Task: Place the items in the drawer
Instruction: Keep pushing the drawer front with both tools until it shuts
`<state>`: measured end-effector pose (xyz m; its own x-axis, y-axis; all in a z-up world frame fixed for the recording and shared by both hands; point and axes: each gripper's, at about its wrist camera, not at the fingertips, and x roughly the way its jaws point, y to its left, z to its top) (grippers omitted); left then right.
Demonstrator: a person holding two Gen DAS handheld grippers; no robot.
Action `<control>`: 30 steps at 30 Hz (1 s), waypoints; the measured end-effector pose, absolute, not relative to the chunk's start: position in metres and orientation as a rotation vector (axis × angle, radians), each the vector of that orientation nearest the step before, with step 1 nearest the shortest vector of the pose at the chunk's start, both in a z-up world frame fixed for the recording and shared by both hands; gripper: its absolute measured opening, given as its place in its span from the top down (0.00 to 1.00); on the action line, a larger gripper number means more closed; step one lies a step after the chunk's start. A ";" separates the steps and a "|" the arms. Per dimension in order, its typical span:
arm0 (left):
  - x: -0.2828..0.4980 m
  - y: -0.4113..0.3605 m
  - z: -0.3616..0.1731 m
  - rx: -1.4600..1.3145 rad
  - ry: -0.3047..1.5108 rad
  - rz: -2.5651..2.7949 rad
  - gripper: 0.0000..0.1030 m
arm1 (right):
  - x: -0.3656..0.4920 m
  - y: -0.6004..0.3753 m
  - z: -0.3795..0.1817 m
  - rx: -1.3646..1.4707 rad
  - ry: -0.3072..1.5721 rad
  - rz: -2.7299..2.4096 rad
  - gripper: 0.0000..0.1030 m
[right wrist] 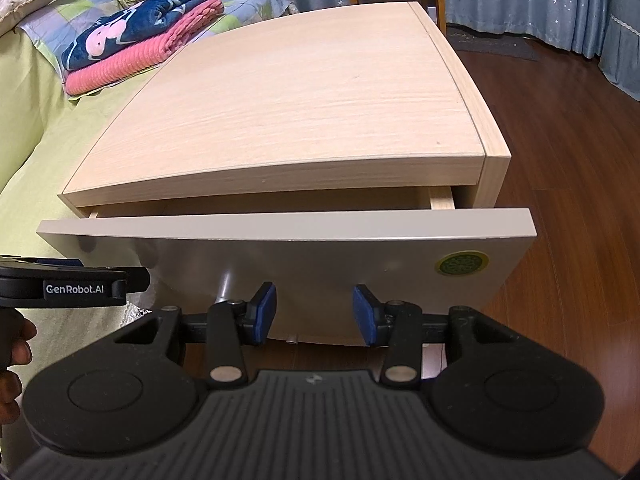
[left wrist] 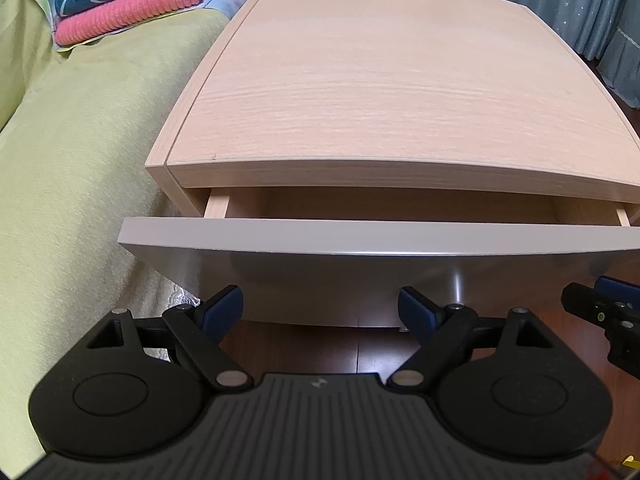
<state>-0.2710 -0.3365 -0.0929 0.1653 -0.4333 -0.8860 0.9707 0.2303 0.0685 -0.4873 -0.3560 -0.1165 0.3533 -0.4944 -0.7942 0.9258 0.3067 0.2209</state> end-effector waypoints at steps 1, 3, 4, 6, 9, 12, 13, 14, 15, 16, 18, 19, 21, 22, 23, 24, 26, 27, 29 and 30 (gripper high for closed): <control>-0.271 -0.337 -0.093 0.775 0.872 -1.156 0.16 | -0.487 -0.356 -0.116 0.759 0.681 -1.042 0.62; -0.272 -0.337 -0.093 0.775 0.870 -1.155 0.17 | -0.487 -0.358 -0.116 0.759 0.679 -1.043 0.62; -0.271 -0.337 -0.094 0.775 0.869 -1.155 0.17 | -0.486 -0.358 -0.116 0.758 0.679 -1.044 0.62; -0.271 -0.337 -0.095 0.776 0.870 -1.155 0.17 | -0.486 -0.359 -0.116 0.758 0.679 -1.044 0.62; -0.272 -0.336 -0.096 0.779 0.869 -1.154 0.17 | -0.485 -0.360 -0.116 0.756 0.679 -1.045 0.62; -0.273 -0.336 -0.096 0.781 0.871 -1.155 0.17 | -0.485 -0.360 -0.116 0.752 0.682 -1.045 0.62; -0.272 -0.336 -0.097 0.781 0.871 -1.155 0.17 | -0.485 -0.360 -0.115 0.753 0.682 -1.045 0.62; -0.272 -0.337 -0.097 0.781 0.872 -1.155 0.17 | -0.485 -0.361 -0.115 0.753 0.681 -1.044 0.62; -0.273 -0.337 -0.097 0.782 0.871 -1.155 0.17 | -0.486 -0.361 -0.115 0.755 0.680 -1.044 0.62; -0.273 -0.338 -0.097 0.784 0.871 -1.155 0.17 | -0.486 -0.361 -0.115 0.757 0.679 -1.044 0.62; -0.273 -0.338 -0.096 0.786 0.871 -1.156 0.17 | -0.486 -0.361 -0.115 0.757 0.679 -1.045 0.62; -0.274 -0.338 -0.096 0.786 0.871 -1.157 0.17 | -0.486 -0.361 -0.115 0.757 0.678 -1.046 0.62; -0.272 -0.341 -0.097 0.787 0.873 -1.157 0.17 | -0.486 -0.361 -0.114 0.760 0.676 -1.046 0.62; -0.271 -0.343 -0.098 0.788 0.874 -1.157 0.17 | -0.486 -0.361 -0.114 0.761 0.676 -1.046 0.62; -0.271 -0.343 -0.098 0.788 0.873 -1.158 0.17 | -0.486 -0.361 -0.115 0.760 0.676 -1.047 0.62; -0.271 -0.344 -0.099 0.789 0.872 -1.158 0.17 | -0.485 -0.361 -0.115 0.759 0.677 -1.047 0.62; -0.271 -0.345 -0.099 0.788 0.872 -1.158 0.17 | -0.485 -0.362 -0.115 0.759 0.678 -1.048 0.62; -0.271 -0.345 -0.100 0.787 0.874 -1.158 0.17 | -0.485 -0.362 -0.115 0.760 0.678 -1.049 0.62; -0.269 -0.347 -0.101 0.785 0.877 -1.159 0.17 | -0.484 -0.363 -0.114 0.760 0.678 -1.049 0.62; -0.268 -0.347 -0.101 0.785 0.877 -1.158 0.17 | -0.484 -0.363 -0.114 0.758 0.678 -1.050 0.62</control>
